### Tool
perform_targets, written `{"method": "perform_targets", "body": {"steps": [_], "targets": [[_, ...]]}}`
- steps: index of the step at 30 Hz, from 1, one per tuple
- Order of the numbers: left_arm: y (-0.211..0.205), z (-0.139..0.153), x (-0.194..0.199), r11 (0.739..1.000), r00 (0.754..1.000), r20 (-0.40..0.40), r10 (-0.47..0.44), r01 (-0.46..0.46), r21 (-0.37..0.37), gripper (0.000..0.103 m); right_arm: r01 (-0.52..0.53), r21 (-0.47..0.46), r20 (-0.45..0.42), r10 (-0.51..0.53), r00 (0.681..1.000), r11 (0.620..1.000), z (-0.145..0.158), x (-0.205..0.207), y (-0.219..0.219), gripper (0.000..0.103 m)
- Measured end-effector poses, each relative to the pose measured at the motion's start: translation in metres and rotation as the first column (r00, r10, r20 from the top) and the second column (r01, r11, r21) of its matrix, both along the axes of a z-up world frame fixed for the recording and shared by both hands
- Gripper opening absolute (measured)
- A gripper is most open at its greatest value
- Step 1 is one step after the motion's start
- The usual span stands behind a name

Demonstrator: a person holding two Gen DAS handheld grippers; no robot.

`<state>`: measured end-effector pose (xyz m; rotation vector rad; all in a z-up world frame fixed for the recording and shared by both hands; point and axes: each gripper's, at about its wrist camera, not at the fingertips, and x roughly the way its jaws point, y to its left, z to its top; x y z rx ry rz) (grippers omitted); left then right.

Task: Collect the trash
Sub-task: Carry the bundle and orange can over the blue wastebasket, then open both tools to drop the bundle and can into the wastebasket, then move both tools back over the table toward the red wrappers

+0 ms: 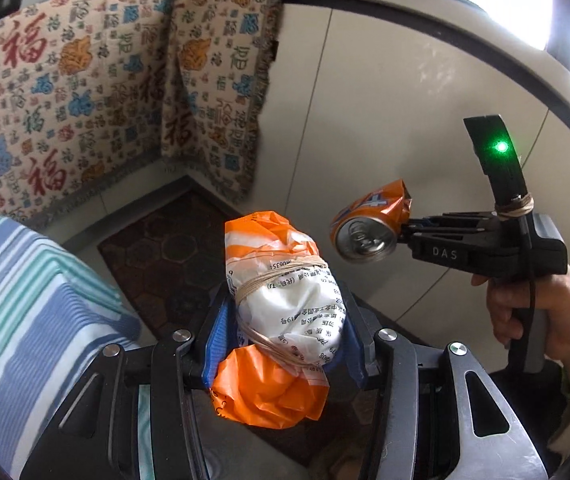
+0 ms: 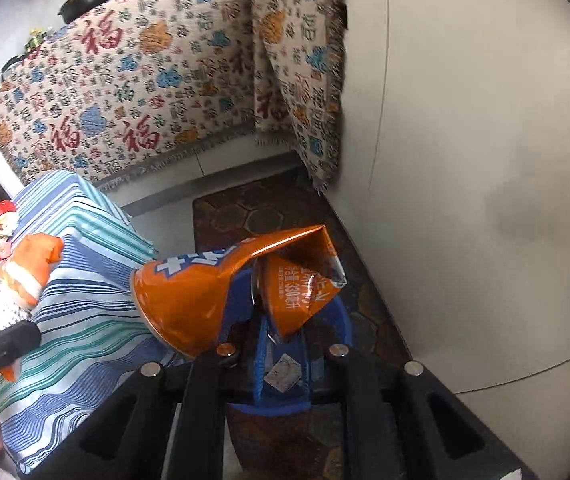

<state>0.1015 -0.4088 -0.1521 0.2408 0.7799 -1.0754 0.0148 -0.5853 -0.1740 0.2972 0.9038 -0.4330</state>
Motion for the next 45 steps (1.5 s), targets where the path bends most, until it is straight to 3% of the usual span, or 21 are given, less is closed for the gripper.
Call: {"method": "perform_targets", "body": {"steps": [11, 12, 13, 15, 16, 17, 22, 26, 28, 32, 36, 39, 43, 45], "targets": [[-0.062, -0.046, 0.024, 0.998, 0.999, -0.052, 0.009, -0.006, 0.055, 0.051, -0.027, 0.021, -0.079, 0.029, 0.996, 0.999, -0.043, 0.018, -0.029, 0.016], [-0.067, -0.050, 0.027, 0.998, 0.998, -0.056, 0.007, -0.003, 0.061, 0.054, -0.033, 0.017, -0.090, 0.034, 0.995, 0.999, -0.048, 0.020, -0.031, 0.016], [-0.073, -0.056, 0.030, 0.998, 0.998, -0.061, 0.006, -0.002, 0.069, 0.065, -0.038, 0.017, -0.096, 0.039, 0.995, 0.999, -0.052, 0.022, -0.032, 0.017], [-0.083, -0.065, 0.036, 0.997, 0.997, -0.075, 0.010, -0.005, 0.072, 0.085, -0.053, 0.028, -0.096, 0.056, 0.994, 0.998, -0.062, 0.025, -0.036, 0.033], [-0.086, -0.067, 0.040, 0.998, 0.997, -0.081, 0.014, -0.009, 0.061, 0.088, -0.055, 0.024, -0.099, 0.057, 0.993, 0.998, -0.064, 0.026, -0.036, 0.054], [-0.088, -0.068, 0.042, 0.999, 0.996, -0.088, 0.017, -0.013, 0.053, 0.088, -0.058, 0.016, -0.103, 0.059, 0.993, 0.998, -0.066, 0.026, -0.036, 0.060], [-0.070, -0.050, 0.047, 0.999, 0.993, -0.109, 0.050, -0.049, 0.013, 0.088, -0.051, -0.016, -0.045, 0.050, 0.998, 0.999, -0.049, 0.019, -0.032, 0.059], [-0.023, -0.004, 0.037, 0.997, 0.997, -0.038, 0.072, -0.073, -0.033, 0.092, -0.018, -0.123, 0.085, 0.029, 0.996, 0.992, -0.009, 0.010, -0.013, 0.059], [0.010, 0.015, 0.030, 0.993, 0.995, -0.007, 0.098, -0.098, -0.058, 0.101, -0.017, -0.160, 0.147, 0.040, 0.988, 0.987, 0.009, 0.009, 0.002, 0.060], [0.090, 0.026, 0.020, 0.983, 0.984, 0.021, 0.179, -0.179, -0.039, 0.101, -0.025, -0.241, 0.253, 0.088, 0.964, 0.970, 0.042, 0.011, 0.046, 0.064], [0.178, 0.011, 0.017, 0.954, 0.954, 0.033, 0.299, -0.300, 0.023, 0.101, -0.080, -0.295, 0.330, 0.180, 0.927, 0.952, 0.065, 0.022, 0.109, 0.072], [0.243, -0.015, 0.027, 0.913, 0.920, 0.064, 0.388, -0.393, 0.108, 0.101, -0.158, -0.297, 0.345, 0.260, 0.902, 0.942, 0.068, 0.038, 0.158, 0.074], [0.313, -0.047, 0.053, 0.842, 0.868, 0.068, 0.493, -0.495, 0.216, 0.101, -0.328, -0.293, 0.270, 0.406, 0.873, 0.898, 0.055, 0.072, 0.240, 0.075], [0.341, -0.056, 0.065, 0.820, 0.849, 0.042, 0.527, -0.521, 0.235, 0.101, -0.414, -0.283, 0.231, 0.480, 0.846, 0.865, 0.045, 0.085, 0.281, 0.075]]}}
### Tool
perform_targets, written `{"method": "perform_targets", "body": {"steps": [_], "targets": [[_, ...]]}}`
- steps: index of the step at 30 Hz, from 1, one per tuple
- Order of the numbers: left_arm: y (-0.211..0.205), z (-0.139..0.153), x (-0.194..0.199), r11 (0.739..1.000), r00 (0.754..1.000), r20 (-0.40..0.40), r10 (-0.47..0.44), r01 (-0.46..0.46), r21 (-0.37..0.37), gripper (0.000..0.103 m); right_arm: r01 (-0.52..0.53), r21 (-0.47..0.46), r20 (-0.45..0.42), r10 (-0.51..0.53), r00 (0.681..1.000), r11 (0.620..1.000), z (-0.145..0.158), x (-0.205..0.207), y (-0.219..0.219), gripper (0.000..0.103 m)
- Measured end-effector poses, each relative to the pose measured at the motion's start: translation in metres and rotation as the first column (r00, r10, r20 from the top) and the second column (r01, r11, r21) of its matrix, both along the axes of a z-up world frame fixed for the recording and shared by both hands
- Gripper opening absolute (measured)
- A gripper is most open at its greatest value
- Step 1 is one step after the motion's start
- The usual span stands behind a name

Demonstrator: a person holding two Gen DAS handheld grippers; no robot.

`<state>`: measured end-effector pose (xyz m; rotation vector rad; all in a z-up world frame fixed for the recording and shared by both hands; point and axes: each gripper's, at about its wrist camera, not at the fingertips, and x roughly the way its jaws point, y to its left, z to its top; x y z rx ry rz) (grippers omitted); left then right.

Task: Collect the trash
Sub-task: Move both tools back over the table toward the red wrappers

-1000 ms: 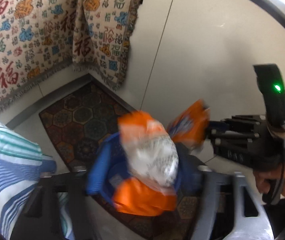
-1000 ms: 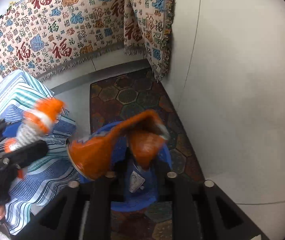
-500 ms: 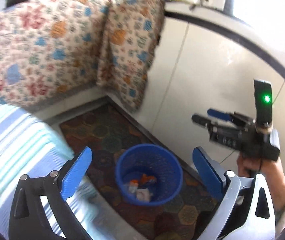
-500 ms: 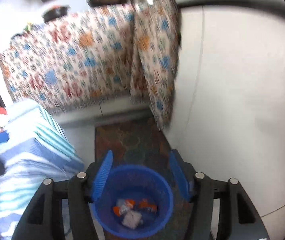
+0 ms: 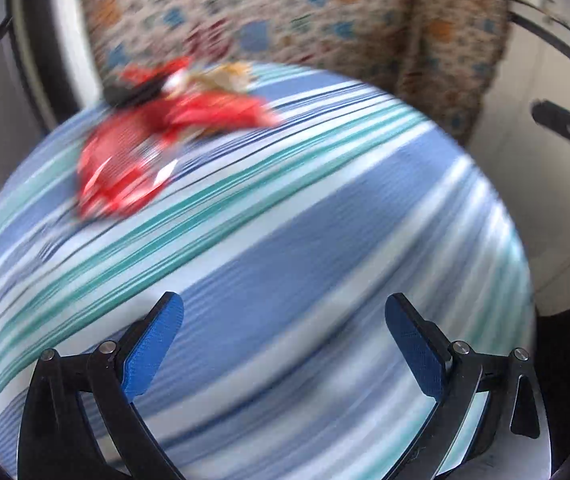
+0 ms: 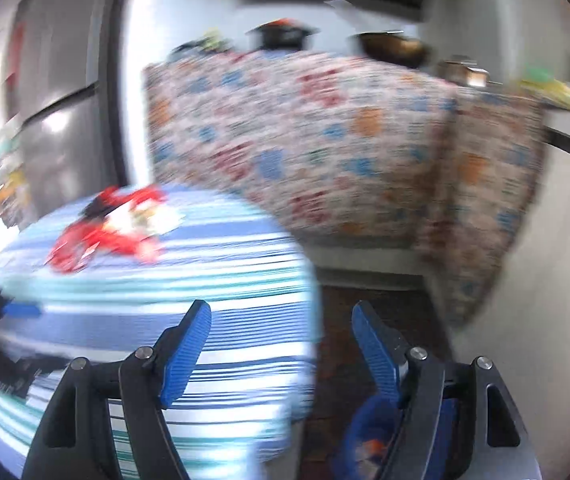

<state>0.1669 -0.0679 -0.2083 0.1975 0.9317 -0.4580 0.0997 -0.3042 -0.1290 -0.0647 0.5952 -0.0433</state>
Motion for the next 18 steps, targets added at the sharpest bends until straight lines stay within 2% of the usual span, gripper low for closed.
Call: {"method": "perform_targets", "body": {"steps": [4, 9, 12, 18], "targets": [[0.037, -0.008, 0.018, 0.999, 0.999, -0.004, 0.053, -0.053, 0.003, 0.101, -0.112, 0.046, -0.119, 0.116, 0.986, 0.993, -0.030, 0.029, 0.065, 0.075], [0.053, -0.011, 0.037, 0.994, 0.994, -0.003, 0.107, -0.107, 0.006, 0.101, -0.119, 0.081, -0.248, 0.135, 0.959, 0.990, -0.068, 0.066, 0.112, 0.075], [0.061, -0.014, 0.042, 0.994, 0.994, -0.001, 0.105, -0.105, 0.035, 0.103, -0.110, 0.049, -0.300, 0.120, 0.946, 0.993, -0.082, 0.080, 0.115, 0.075], [0.064, -0.014, 0.063, 0.996, 0.997, -0.002, 0.080, -0.080, 0.030, 0.103, -0.110, 0.055, -0.312, 0.121, 0.942, 0.992, -0.085, 0.080, 0.112, 0.076]]}}
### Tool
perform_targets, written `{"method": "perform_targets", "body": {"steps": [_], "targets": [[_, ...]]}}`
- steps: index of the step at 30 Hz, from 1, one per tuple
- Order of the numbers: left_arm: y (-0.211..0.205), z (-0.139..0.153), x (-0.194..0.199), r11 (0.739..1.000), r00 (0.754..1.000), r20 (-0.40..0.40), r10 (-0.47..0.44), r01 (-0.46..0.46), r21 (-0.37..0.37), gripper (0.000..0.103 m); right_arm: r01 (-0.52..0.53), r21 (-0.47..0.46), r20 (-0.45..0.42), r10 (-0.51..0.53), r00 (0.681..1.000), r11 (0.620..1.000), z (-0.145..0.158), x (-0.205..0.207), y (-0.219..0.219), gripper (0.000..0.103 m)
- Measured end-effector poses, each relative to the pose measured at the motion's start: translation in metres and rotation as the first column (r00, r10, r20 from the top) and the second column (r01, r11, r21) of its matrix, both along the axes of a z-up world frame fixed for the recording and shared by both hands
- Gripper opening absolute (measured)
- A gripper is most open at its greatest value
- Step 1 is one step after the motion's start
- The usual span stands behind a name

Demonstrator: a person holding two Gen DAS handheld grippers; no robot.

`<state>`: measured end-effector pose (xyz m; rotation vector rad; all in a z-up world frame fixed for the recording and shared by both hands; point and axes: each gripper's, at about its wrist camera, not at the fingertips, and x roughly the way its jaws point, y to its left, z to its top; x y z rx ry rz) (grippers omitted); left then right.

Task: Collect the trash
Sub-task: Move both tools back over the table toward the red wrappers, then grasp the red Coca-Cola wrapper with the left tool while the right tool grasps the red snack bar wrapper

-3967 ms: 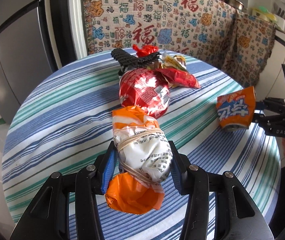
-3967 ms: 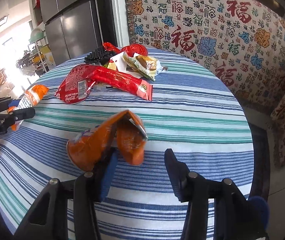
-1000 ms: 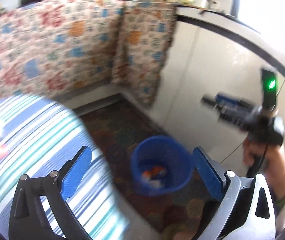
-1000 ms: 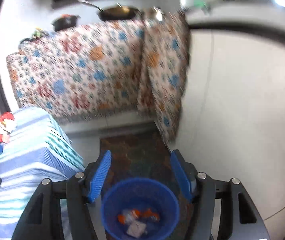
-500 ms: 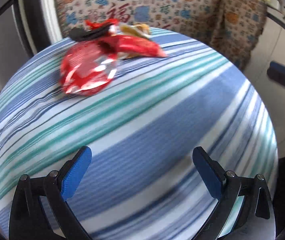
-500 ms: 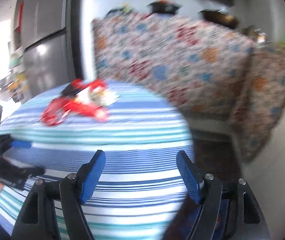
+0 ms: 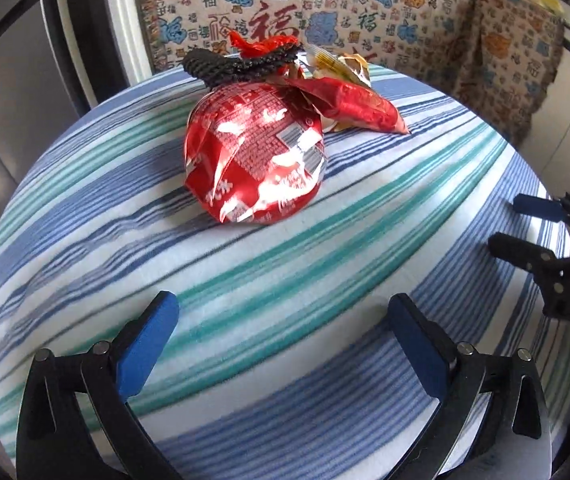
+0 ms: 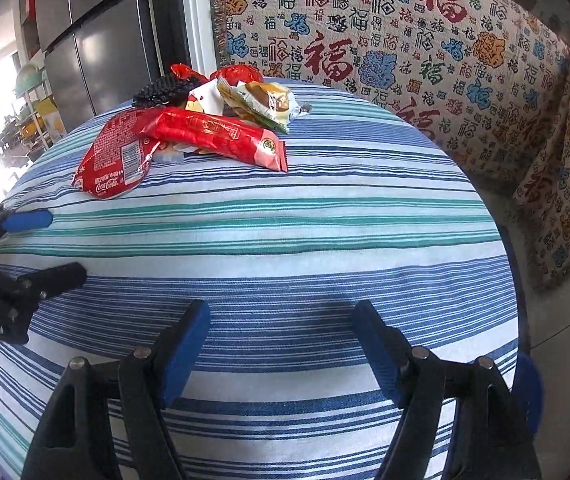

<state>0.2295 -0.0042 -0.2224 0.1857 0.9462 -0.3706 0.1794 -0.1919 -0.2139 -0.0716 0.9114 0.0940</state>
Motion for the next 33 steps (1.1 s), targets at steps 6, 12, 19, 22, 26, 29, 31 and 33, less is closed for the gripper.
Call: {"method": "perform_targets", "body": {"steps": [6, 12, 19, 22, 26, 29, 31, 33], "targets": [[-0.012, 0.001, 0.032, 1.000, 1.000, 0.001, 0.009, -0.009, 0.002, 0.103, -0.001, -0.005, 0.000, 0.001, 1.000, 1.000, 0.001, -0.001, 0.002, 0.076], [-0.033, 0.000, 0.061, 0.999, 0.999, -0.003, 0.034, -0.034, 0.009, 0.103, 0.000, -0.007, -0.001, 0.000, 1.000, 1.000, 0.000, 0.000, 0.001, 0.076], [-0.023, 0.004, 0.075, 0.991, 0.991, 0.022, 0.133, -0.132, -0.022, 0.087, 0.000, -0.004, -0.002, 0.000, 1.000, 1.000, 0.000, -0.001, 0.002, 0.076], [-0.004, 0.004, 0.071, 0.988, 0.988, 0.020, 0.154, -0.154, -0.035, 0.087, 0.000, -0.003, -0.002, 0.000, 1.000, 1.000, 0.000, 0.001, 0.000, 0.076], [0.024, 0.006, 0.053, 0.986, 0.986, -0.006, 0.164, -0.164, -0.024, 0.087, -0.006, 0.010, -0.005, 0.006, 1.000, 1.000, -0.001, 0.001, 0.000, 0.080], [0.041, 0.005, 0.035, 0.987, 0.987, -0.012, 0.162, -0.162, 0.002, 0.088, -0.032, 0.008, 0.002, 0.032, 0.999, 0.999, -0.002, -0.001, 0.000, 0.080], [0.049, 0.004, 0.025, 0.987, 0.987, -0.003, 0.159, -0.159, 0.012, 0.089, -0.048, 0.006, 0.009, 0.048, 0.999, 0.999, -0.002, -0.003, -0.001, 0.080], [0.055, 0.003, 0.018, 0.988, 0.988, 0.014, 0.154, -0.154, 0.002, 0.091, -0.065, 0.000, 0.001, 0.065, 0.998, 0.998, -0.001, 0.002, 0.000, 0.080]]}}
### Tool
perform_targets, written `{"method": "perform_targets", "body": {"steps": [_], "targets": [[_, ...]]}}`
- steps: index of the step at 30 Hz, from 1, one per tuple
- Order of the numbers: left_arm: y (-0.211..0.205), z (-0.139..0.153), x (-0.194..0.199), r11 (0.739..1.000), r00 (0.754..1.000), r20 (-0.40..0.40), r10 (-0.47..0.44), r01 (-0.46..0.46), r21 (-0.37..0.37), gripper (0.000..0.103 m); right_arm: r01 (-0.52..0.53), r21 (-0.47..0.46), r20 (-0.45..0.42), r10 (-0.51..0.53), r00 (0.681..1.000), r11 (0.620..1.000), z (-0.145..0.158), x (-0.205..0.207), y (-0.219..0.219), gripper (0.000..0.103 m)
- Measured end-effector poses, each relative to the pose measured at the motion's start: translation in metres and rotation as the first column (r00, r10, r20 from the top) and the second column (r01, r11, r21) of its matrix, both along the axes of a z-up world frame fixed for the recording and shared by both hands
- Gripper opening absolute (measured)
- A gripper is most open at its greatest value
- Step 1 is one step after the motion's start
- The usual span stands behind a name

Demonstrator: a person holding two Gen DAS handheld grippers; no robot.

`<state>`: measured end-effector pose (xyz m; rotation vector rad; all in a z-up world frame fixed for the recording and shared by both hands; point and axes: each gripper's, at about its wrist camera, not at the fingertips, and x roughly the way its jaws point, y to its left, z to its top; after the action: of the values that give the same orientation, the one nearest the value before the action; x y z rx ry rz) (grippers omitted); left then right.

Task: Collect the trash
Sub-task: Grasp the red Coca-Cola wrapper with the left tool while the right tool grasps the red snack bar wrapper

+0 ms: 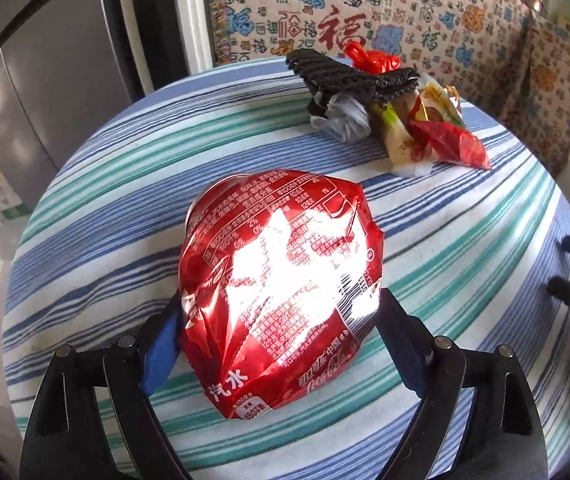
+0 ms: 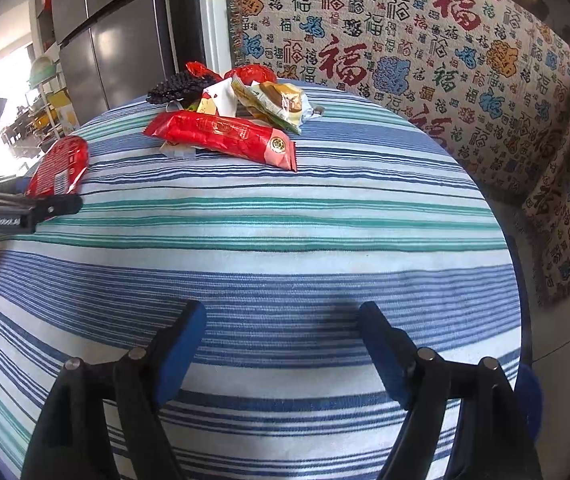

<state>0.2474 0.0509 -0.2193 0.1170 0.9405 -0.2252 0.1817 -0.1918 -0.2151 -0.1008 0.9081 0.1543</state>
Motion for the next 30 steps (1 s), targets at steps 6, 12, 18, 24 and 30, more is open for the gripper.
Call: {"method": "perform_targets", "body": {"steps": [6, 12, 18, 24, 30], "targets": [[0.001, -0.003, -0.003, 1.000, 1.000, 0.005, -0.007, 0.007, -0.002, 0.099, -0.107, 0.005, -0.020, 0.107, 0.994, 0.994, -0.002, 0.053, 0.003, 0.087], [-0.002, -0.003, 0.001, 1.000, 1.000, -0.002, -0.008, 0.008, -0.005, 0.102, -0.277, -0.040, -0.019, 0.277, 0.961, 0.960, -0.002, 0.106, 0.019, 0.086], [-0.002, -0.003, 0.001, 1.000, 1.000, -0.002, -0.007, 0.007, -0.006, 0.102, -0.316, -0.004, -0.003, 0.316, 0.949, 0.949, -0.002, 0.137, 0.029, 0.067], [-0.002, -0.003, 0.001, 1.000, 1.000, -0.002, -0.006, 0.006, -0.006, 0.102, -0.300, 0.003, -0.106, 0.299, 0.948, 0.954, 0.008, 0.106, 0.032, 0.016], [-0.003, -0.003, 0.000, 1.000, 1.000, 0.000, 0.000, 0.000, -0.001, 0.103, -0.345, 0.114, -0.171, 0.361, 0.917, 0.932, 0.027, 0.046, 0.044, 0.036]]}}
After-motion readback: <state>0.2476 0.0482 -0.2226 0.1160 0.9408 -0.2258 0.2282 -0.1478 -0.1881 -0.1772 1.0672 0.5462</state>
